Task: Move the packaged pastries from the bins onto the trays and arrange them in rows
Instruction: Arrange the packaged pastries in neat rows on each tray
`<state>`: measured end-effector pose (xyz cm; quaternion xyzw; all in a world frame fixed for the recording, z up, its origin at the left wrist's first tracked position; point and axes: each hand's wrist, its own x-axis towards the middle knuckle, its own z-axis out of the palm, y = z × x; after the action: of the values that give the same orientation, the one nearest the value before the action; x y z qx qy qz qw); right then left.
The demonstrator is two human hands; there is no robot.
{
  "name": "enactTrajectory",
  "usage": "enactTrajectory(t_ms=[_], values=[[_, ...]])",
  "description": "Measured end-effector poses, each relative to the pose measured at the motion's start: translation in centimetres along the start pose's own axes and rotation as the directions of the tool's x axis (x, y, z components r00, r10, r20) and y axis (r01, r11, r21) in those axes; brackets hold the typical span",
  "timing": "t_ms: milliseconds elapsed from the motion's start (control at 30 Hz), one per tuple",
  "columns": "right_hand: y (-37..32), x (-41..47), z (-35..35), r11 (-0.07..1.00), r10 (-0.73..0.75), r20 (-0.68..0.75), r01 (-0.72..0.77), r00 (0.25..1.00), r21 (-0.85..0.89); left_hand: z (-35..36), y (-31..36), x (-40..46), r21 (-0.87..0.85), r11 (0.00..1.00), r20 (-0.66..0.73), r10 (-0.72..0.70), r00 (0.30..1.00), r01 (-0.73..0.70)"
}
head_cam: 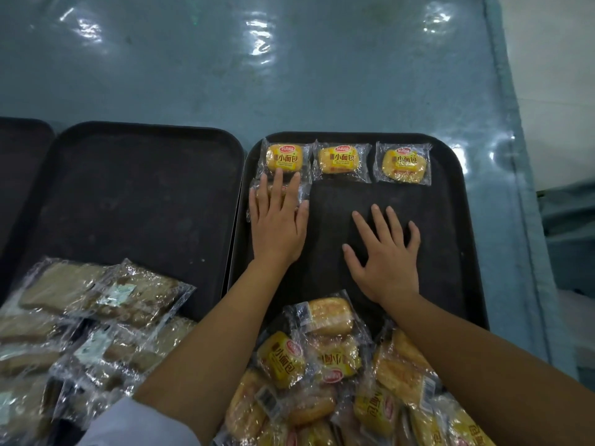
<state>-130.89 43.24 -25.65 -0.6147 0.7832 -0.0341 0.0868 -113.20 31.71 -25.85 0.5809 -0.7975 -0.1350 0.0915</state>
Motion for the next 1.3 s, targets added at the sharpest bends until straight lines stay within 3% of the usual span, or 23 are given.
enactTrajectory(t_ms=[133, 233, 300, 400, 533, 667, 767, 867, 967, 1067, 1133, 1233, 1300], values=[[0.1, -0.1, 0.1, 1.0, 0.002, -0.006, -0.002, 1.0, 0.01, -3.6, 1.4, -3.3, -0.147, 0.986, 0.036, 0.084, 0.996, -0.078], [0.1, -0.1, 0.0, 1.0, -0.006, 0.007, 0.006, 1.0, 0.026, -7.0, 2.8, -9.7, -0.378, 0.926, 0.22, 0.102, 0.97, -0.012], [0.2, -0.1, -0.1, 0.999, -0.007, 0.013, 0.007, 1.0, 0.046, -8.1, 3.8, -14.1, -0.381, 0.925, 0.354, 0.131, 0.926, 0.015], [0.2, -0.1, -0.1, 0.998, -0.008, 0.02, 0.007, 1.0, 0.054, -7.4, 4.3, -17.9, -0.23, 0.973, 0.507, 0.119, 0.853, 0.001], [0.3, -0.2, -0.5, 0.997, -0.02, 0.04, 0.017, 0.999, 0.07, -6.2, 4.5, -19.1, -0.12, 0.993, 0.493, 0.055, 0.868, 0.005], [0.8, -0.1, -0.8, 0.994, -0.038, 0.072, 0.03, 0.997, 0.104, -7.1, 6.8, -19.6, -0.047, 0.999, 0.377, 0.036, 0.926, -0.02], [1.3, 0.1, -1.1, 0.99, -0.063, 0.111, 0.048, 0.992, 0.134, -8.7, 7.7, -20.5, -0.183, 0.973, 0.341, -0.068, 0.938, 0.138], [2.1, 0.3, -1.5, 0.984, -0.112, 0.163, 0.087, 0.98, 0.154, -10.4, 7.8, -21.2, -0.447, 0.839, 0.313, -0.178, 0.933, 0.31], [2.5, 0.3, -2.1, 0.972, -0.142, 0.191, 0.101, 0.971, 0.212, -12.0, 8.5, -22.3, -0.752, 0.453, 0.378, -0.3, 0.876, 0.479], [2.5, 0.4, -2.5, 0.956, -0.138, 0.206, 0.075, 0.969, 0.283, -12.8, 9.1, -23.6, -0.82, 0.184, 0.46, -0.351, 0.815, 0.542], [2.7, 0.6, -3.1, 0.937, -0.145, 0.243, 0.055, 0.959, 0.344, -12.8, 9.2, -24.1, -0.831, 0.077, 0.491, -0.367, 0.791, 0.551], [3.6, -0.1, -4.2, 0.901, -0.193, 0.312, 0.042, 0.93, 0.431, -12.4, 9.0, -24.8, -0.839, -0.008, 0.507, -0.374, 0.777, 0.544], [4.5, -2.1, -5.3, 0.845, -0.206, 0.259, 0.038, 0.944, 0.534, -12.1, 8.9, -25.1, -0.846, -0.059, 0.509, -0.388, 0.768, 0.53]])
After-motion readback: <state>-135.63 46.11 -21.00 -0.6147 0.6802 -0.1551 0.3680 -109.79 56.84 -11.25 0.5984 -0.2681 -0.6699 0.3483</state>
